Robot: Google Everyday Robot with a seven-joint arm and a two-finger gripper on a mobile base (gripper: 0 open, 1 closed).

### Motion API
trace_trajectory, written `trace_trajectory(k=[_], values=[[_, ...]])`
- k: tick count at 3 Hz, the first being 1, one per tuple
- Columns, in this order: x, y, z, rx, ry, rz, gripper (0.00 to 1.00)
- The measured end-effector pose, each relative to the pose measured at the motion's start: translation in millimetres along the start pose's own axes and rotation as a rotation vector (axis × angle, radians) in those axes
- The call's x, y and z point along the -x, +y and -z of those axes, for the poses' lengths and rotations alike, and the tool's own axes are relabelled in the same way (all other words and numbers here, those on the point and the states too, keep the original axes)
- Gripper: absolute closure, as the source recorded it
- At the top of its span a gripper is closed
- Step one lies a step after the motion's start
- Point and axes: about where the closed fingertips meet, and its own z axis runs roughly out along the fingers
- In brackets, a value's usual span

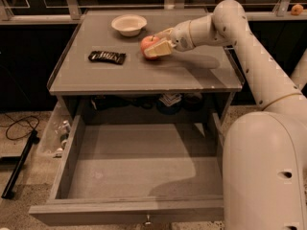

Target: Place apple into top drawer

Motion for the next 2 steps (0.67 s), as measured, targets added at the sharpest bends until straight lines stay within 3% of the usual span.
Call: trace_trajectory(k=[1,2], values=[[0.1,0.2,0.0,0.000,0.000,0.000,1.00],[2.9,4.1,3.2,0.006,-0.012,0.007,1.00]])
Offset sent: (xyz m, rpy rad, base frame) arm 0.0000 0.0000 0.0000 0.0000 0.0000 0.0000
